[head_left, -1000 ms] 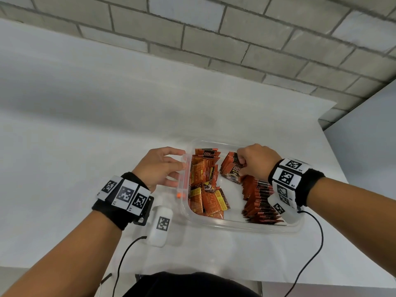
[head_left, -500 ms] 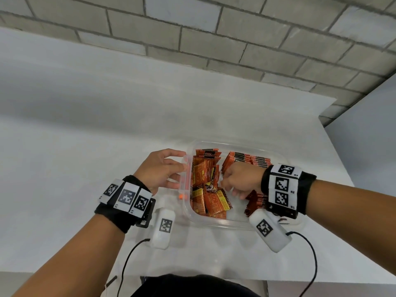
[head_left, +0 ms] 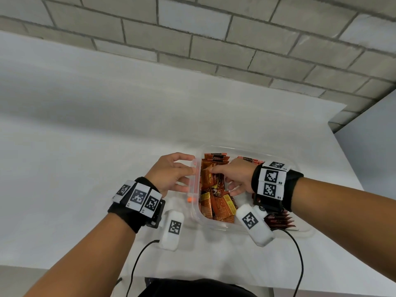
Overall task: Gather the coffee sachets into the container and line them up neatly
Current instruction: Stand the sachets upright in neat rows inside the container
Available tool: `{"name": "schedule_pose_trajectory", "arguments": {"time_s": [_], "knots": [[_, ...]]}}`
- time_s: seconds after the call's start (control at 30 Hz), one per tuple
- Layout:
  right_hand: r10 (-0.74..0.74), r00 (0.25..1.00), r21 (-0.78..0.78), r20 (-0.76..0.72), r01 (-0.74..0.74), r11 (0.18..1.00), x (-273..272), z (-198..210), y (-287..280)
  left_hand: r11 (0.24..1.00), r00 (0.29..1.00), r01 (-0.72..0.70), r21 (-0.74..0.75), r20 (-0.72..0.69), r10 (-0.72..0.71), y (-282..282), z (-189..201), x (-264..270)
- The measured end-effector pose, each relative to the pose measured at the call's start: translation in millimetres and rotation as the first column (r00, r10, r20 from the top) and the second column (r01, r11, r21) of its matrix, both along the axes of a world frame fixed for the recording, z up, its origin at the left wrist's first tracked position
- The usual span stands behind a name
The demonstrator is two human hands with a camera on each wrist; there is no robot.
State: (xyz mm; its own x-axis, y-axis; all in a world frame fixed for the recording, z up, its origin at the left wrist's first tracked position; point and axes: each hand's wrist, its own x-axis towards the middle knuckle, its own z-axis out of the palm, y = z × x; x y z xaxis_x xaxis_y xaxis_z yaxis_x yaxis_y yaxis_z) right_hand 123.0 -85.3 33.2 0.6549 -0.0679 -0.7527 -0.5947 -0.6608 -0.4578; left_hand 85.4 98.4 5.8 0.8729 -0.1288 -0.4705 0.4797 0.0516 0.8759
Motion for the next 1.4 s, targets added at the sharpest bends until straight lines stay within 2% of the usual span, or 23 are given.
{"name": "schedule_pose_trajectory", "arguments": {"time_s": [0.17, 0.3, 0.53, 0.77, 1.0, 1.13, 1.23, 1.4], "knots": [[-0.021, 1.0, 0.031, -0.017, 0.022, 0.999, 2, 0, 6, 1.0, 1.0, -0.003, -0.012, -0.004, 0.003, 1, -1, 0], [-0.009, 1.0, -0.002, -0.002, 0.009, 1.0, 3, -2, 8, 1.0, 1.0, -0.001, -0.016, -0.004, 0.001, 0, -3, 0], [0.064, 0.998, -0.045, -0.024, -0.065, 0.997, 2, -5, 11, 1.0, 1.0, -0.018, -0.002, 0.002, 0.018, -1, -4, 1], [0.072, 0.997, 0.035, -0.009, -0.071, 0.997, 1, -5, 2, 1.0, 1.0, -0.016, -0.001, 0.003, 0.016, 0, -4, 0], [0.023, 0.997, 0.106, 0.074, -0.03, 0.994, -7, 1, -15, 1.0, 1.0, -0.004, -0.003, 0.0, 0.004, 1, -3, 0], [0.093, 0.971, 0.019, 0.219, -0.099, 0.995, -15, 8, -26, 1.0, 1.0, -0.003, -0.004, 0.0, 0.003, 1, -3, 0], [0.099, 0.95, 0.037, 0.296, -0.115, 0.993, -17, 11, -31, 1.0, 1.0, -0.009, -0.006, -0.001, 0.009, 1, -4, -1], [0.026, 0.955, 0.112, 0.297, -0.062, 0.992, -17, 20, -43, 1.0, 1.0, -0.015, -0.01, 0.003, 0.015, 1, -4, -1]]}}
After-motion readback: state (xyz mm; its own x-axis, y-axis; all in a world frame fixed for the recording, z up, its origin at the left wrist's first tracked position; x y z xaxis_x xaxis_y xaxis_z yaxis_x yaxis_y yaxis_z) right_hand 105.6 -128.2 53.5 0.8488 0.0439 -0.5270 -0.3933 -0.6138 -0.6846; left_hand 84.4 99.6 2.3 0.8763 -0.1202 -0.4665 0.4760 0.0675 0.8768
